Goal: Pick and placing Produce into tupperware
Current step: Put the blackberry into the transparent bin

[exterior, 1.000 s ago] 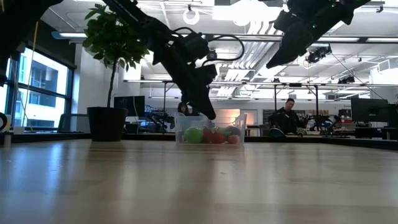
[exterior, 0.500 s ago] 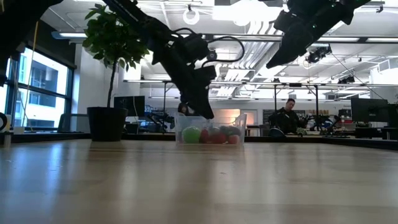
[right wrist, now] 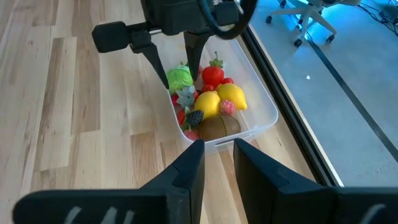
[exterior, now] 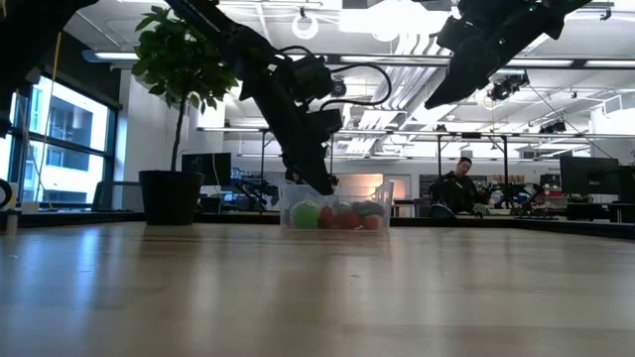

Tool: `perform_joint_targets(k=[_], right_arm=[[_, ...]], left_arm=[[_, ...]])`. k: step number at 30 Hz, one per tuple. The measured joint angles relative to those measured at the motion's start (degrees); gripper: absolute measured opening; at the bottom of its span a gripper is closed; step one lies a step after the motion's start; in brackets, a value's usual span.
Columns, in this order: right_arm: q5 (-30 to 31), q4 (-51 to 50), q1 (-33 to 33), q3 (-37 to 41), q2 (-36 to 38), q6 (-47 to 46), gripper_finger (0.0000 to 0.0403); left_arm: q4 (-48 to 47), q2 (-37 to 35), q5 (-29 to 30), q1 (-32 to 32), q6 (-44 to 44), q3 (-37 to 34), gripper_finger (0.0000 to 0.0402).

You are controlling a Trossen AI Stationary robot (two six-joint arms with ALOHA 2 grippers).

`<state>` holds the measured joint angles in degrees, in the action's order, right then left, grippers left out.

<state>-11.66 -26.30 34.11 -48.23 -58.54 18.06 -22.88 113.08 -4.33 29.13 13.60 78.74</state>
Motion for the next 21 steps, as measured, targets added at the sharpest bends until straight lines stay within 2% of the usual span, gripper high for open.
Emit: perform_joint_targets(k=[10,21], right_arm=[[0.0,0.0,0.0,0.0,0.0,0.0,0.0076],[0.0,0.0,0.0,0.0,0.0,0.0,0.0076]], left_arm=[[-1.5,0.0,0.5,-2.5,0.1,-0.2,0.0197],[-1.3,0.0,0.7,-2.5,-0.3,-0.2,0.0197]])
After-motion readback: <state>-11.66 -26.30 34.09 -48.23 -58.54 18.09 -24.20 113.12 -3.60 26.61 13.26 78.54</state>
